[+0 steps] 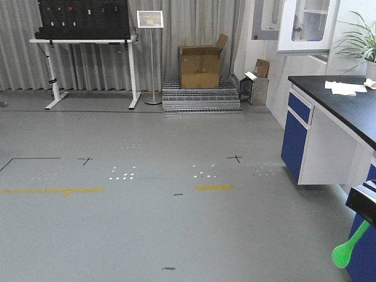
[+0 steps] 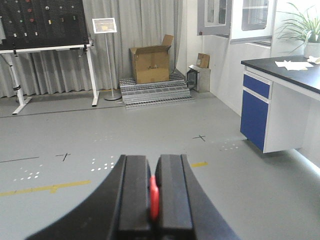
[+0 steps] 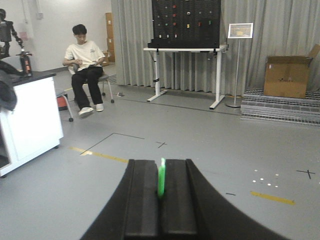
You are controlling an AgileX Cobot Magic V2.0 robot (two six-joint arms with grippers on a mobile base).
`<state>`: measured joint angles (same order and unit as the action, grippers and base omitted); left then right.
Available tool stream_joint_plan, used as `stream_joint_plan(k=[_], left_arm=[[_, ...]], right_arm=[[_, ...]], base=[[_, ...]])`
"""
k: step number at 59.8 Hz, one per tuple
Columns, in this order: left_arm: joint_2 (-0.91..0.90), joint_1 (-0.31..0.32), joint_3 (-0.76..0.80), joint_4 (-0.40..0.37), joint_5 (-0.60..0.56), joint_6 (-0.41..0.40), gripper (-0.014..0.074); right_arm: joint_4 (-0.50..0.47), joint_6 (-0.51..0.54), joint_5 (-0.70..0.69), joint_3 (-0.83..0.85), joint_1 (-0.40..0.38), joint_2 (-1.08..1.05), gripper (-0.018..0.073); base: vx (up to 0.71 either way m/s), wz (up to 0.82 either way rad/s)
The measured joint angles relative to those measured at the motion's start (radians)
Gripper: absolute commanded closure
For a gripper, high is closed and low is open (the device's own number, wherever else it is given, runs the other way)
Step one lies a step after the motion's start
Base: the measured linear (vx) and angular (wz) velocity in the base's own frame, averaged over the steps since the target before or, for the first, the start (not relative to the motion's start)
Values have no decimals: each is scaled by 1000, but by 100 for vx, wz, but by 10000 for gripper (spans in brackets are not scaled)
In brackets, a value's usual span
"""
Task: Sort red and green spoons into left cabinet
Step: 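Drive the base away from the bench toward the white cabinet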
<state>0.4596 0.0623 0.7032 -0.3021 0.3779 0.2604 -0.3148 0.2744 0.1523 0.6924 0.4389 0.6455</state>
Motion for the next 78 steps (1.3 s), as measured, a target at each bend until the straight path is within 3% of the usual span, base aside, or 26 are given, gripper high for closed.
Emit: stream_joint_plan(k=[78], left_arm=[[0,0,0,0,12,0,600]], right_arm=[[0,0,-7,-3,0,0,562]], base=[[67,0]])
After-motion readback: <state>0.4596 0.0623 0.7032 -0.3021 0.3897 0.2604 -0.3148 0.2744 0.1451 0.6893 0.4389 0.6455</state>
